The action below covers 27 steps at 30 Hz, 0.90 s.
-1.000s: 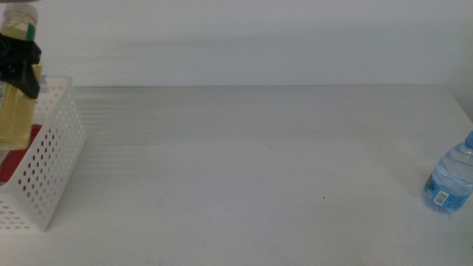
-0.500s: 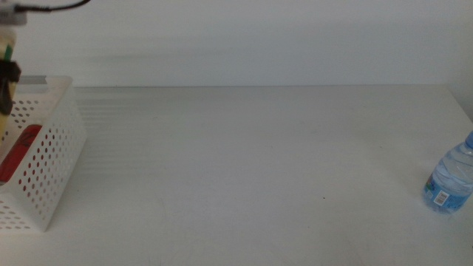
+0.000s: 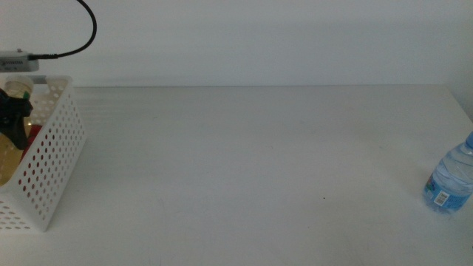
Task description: Use arms to grab the bottles and put them into the dustbin to the left of the table.
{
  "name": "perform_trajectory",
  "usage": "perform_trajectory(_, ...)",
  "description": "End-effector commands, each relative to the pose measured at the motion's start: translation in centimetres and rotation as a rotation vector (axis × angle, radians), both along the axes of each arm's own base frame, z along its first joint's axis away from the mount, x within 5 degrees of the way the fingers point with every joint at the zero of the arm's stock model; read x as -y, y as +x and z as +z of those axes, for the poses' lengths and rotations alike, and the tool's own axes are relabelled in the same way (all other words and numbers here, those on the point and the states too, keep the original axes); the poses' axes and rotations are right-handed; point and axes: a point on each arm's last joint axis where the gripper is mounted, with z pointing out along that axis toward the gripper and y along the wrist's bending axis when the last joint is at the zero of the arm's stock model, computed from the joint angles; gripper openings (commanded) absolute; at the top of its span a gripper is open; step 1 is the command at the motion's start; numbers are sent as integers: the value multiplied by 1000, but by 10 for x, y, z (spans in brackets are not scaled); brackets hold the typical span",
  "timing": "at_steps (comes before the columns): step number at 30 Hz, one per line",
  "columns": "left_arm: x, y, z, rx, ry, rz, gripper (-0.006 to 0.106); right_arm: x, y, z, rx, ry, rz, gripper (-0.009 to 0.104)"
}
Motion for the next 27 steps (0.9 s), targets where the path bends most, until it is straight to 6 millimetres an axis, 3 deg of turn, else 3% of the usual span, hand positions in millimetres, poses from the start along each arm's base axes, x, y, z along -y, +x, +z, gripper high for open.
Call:
perform_trajectory(1, 4, -8, 30, 37, 4, -1, -5, 1, -2, 11, 113, -8, -10, 70)
perform_trajectory(9, 6, 1, 9, -13, -11, -12, -5, 1, -2, 11, 113, -8, -10, 70)
perform_trajectory(13, 8, 4, 4, -26, -7, -20, 3, 1, -2, 11, 113, -8, -10, 70)
perform_trajectory(16, 7, 6, 4, -5, -2, -21, 18, 1, -2, 11, 113, -8, -10, 70)
perform_trajectory(17, 7, 7, 4, 6, 2, -21, 38, 1, -2, 11, 113, -8, -10, 70)
perform_trajectory(18, 7, 7, 6, 11, 1, -12, 66, 1, -2, 11, 113, -8, -10, 70)
perform_trajectory(21, 5, 4, 19, 40, 25, 67, 77, 1, -2, 11, 113, -8, -10, 70)
perform_trajectory(27, 13, -7, 56, 119, 57, 72, 76, 1, -2, 11, 113, -8, -10, 70)
